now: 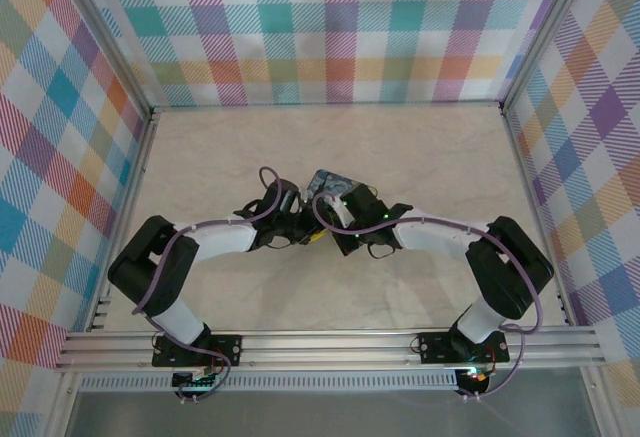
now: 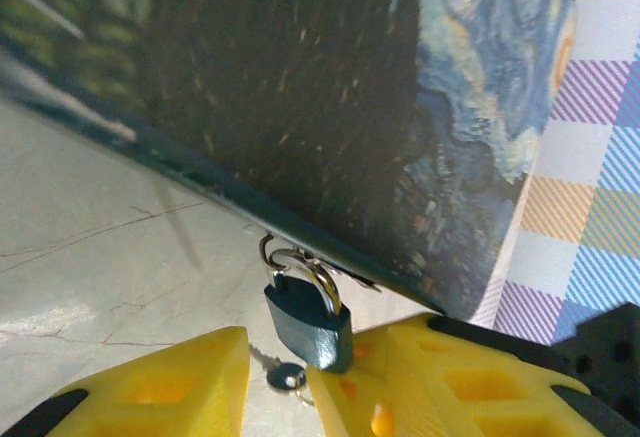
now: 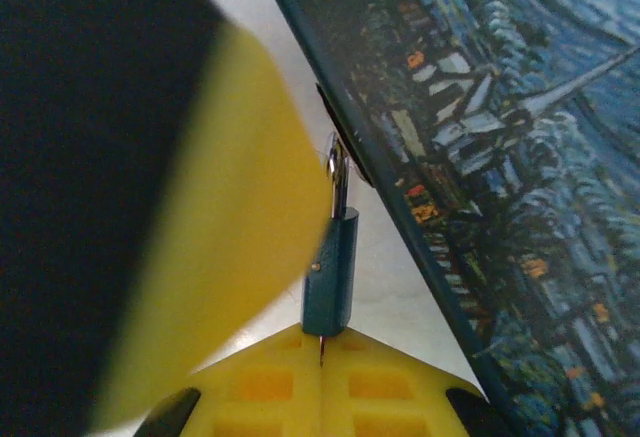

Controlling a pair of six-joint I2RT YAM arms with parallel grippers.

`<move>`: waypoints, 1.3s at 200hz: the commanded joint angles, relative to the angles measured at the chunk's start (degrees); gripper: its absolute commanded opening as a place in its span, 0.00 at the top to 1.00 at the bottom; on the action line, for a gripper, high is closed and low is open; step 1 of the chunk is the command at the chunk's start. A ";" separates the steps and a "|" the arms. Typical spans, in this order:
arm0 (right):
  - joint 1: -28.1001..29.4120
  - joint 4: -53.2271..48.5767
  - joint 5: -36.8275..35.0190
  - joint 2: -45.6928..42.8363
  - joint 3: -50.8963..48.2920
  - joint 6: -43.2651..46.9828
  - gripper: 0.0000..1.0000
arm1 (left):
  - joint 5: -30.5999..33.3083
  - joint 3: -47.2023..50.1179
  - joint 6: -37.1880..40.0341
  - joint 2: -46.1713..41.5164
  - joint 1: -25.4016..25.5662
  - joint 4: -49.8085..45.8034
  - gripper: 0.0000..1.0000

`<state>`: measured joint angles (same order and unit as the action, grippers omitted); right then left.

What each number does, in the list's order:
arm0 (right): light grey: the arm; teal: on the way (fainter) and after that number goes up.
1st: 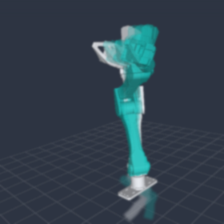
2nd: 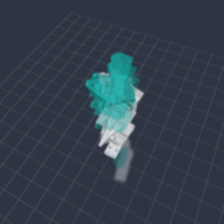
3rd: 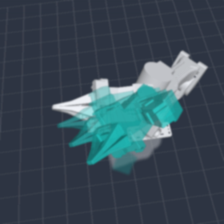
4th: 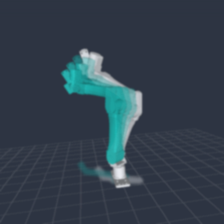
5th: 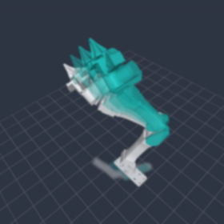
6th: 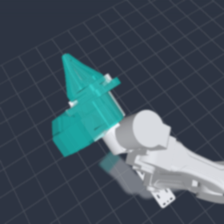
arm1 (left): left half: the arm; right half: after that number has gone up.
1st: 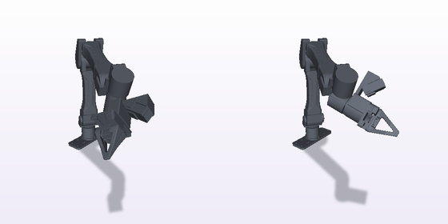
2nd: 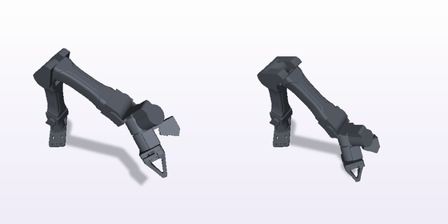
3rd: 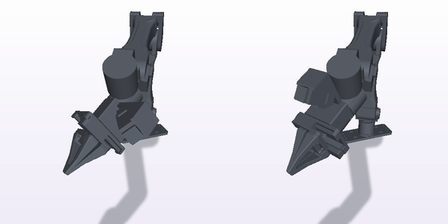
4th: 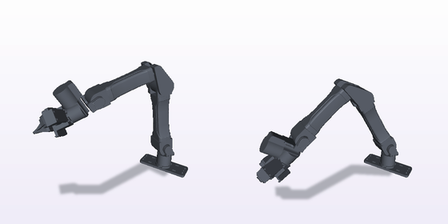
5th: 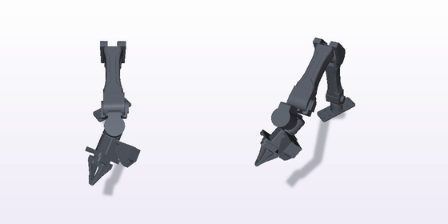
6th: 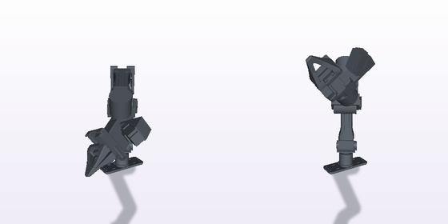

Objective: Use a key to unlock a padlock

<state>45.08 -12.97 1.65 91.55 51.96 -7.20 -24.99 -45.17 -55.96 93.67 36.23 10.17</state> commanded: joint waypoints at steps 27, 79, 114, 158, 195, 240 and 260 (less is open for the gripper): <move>2.46 0.33 -0.99 -0.76 2.06 -0.71 0.98 | 0.36 -1.58 -0.97 2.92 1.48 2.46 0.60; 3.96 0.68 -0.10 -1.16 1.85 -1.53 0.82 | 0.74 -2.08 -1.43 6.14 1.52 3.52 0.74; 3.94 1.77 -0.02 -5.20 -0.87 -3.19 0.65 | 0.91 -1.94 -1.30 7.13 1.48 3.89 0.83; 3.23 1.67 -1.08 -11.66 -4.40 -6.07 0.61 | 0.08 -2.55 -1.47 9.14 1.21 5.45 0.95; 2.03 1.42 -2.47 -16.41 -8.01 -9.80 0.60 | -0.90 -2.50 -1.64 9.68 1.21 6.31 0.99; 2.03 2.18 -5.74 -16.47 -9.94 -14.62 0.62 | -1.90 -2.47 -2.53 8.86 1.17 6.96 1.00; 1.97 5.44 -5.51 -15.76 -11.46 -16.48 0.62 | -1.10 -2.63 -2.01 8.54 1.21 5.30 0.89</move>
<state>47.20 -11.29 -2.63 75.33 42.33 -19.62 -24.95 -47.55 -56.27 101.62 37.43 18.61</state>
